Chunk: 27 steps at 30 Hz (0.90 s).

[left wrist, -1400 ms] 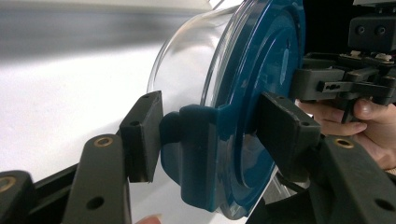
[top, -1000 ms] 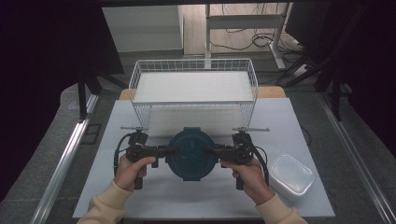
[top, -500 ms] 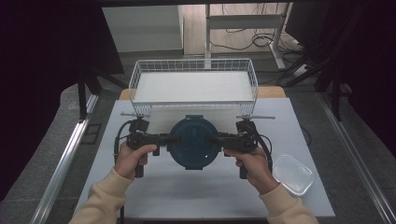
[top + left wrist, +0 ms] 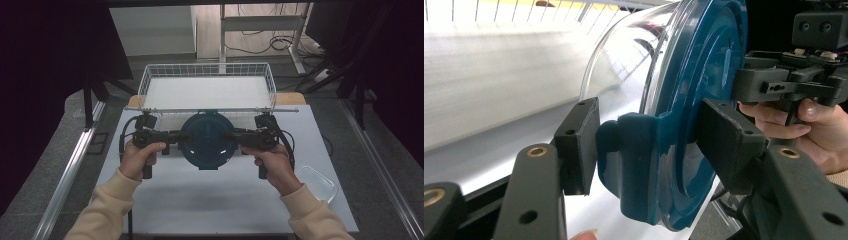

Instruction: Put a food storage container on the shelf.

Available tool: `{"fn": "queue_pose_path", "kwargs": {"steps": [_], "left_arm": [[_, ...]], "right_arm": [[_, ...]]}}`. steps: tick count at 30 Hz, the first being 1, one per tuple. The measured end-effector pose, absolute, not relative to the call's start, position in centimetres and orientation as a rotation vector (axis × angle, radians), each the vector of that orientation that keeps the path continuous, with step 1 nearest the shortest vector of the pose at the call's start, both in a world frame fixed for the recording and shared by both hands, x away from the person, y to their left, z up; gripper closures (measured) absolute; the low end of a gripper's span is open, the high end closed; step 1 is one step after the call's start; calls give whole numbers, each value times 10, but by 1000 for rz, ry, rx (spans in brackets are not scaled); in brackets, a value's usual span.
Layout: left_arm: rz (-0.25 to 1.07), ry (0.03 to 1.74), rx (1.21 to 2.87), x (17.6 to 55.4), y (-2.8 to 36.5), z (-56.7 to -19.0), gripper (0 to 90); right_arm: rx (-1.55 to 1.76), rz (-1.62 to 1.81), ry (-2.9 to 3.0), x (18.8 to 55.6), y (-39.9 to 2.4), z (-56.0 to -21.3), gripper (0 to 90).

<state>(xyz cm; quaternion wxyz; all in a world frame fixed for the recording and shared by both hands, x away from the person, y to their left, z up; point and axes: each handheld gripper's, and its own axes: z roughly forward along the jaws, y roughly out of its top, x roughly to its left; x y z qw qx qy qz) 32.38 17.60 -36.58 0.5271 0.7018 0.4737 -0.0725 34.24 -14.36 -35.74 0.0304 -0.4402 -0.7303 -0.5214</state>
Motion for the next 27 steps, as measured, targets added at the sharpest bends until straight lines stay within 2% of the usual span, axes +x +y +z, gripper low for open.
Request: {"fn": "queue_pose_path", "kwargs": {"steps": [27], "left_arm": [[-140,1119,1658,347,182,-326,441]], "right_arm": [[-1306,-1601,-2267,376,-139,-312,385]]}}
